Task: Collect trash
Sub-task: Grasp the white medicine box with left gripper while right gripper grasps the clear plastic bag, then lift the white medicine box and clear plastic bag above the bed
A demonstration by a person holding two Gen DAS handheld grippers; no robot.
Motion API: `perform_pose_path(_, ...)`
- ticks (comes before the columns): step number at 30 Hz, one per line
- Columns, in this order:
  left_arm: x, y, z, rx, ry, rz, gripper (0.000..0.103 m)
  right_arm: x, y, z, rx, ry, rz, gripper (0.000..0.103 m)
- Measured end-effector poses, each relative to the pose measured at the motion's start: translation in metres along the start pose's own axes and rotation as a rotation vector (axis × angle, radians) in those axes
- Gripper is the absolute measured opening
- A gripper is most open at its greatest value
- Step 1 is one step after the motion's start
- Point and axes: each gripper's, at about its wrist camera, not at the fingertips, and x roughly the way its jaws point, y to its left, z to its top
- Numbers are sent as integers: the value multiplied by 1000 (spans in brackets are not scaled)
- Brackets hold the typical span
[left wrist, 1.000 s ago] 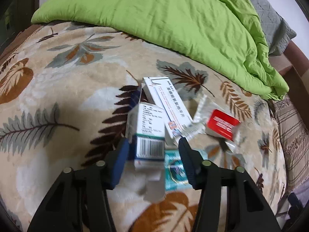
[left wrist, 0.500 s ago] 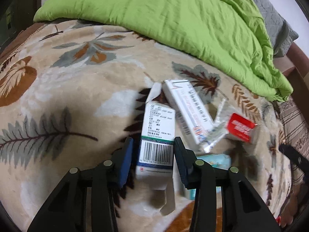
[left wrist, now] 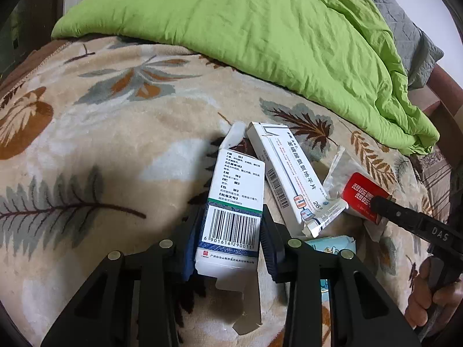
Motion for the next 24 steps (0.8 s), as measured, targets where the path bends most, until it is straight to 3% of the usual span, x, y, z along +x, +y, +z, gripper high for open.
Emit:
perform_pose_path(10,-59,-14,-29,25,-76,-38,36,-70,3,-43,37,-99,-20,39)
perform_pose_path(24,-159,-56,-118,154,-203,-20,36,-172,43,-141,-25,-229,-37,39)
